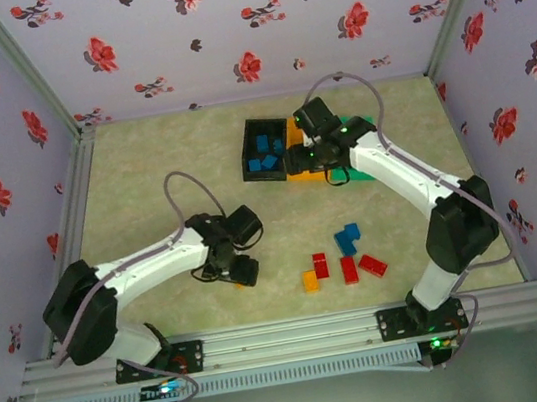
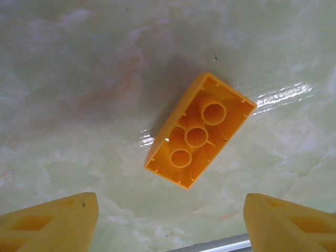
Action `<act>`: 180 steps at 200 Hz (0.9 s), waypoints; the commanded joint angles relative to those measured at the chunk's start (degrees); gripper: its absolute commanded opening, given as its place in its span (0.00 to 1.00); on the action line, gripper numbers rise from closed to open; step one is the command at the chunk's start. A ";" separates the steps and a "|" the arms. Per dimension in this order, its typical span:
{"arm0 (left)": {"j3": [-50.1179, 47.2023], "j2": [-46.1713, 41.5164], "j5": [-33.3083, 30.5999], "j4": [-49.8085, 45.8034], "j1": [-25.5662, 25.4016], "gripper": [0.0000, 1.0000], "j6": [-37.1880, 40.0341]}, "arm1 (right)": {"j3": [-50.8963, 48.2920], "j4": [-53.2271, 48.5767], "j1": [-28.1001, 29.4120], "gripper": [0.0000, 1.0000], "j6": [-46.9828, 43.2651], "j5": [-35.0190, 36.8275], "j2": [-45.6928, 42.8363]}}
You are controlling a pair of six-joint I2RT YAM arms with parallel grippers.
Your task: Sort the legos into containers by color
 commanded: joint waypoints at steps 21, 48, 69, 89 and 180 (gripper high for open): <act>2.21 4.43 0.65 1.71 -0.66 0.71 4.60 | -2.47 1.33 0.37 0.65 2.07 1.11 -2.59; 3.51 6.66 0.54 2.60 -0.71 0.69 5.88 | -3.06 1.26 0.46 0.65 2.41 1.06 -2.85; 4.77 8.79 0.48 2.64 -0.67 0.67 6.66 | -3.44 1.24 0.46 0.65 2.57 1.11 -3.22; 5.46 10.42 0.49 2.55 -0.67 0.65 7.01 | -3.78 1.20 0.46 0.65 2.66 1.37 -3.69; 6.36 13.90 -0.13 1.50 -0.65 0.45 7.05 | -4.77 0.37 0.46 0.65 2.39 3.02 -5.33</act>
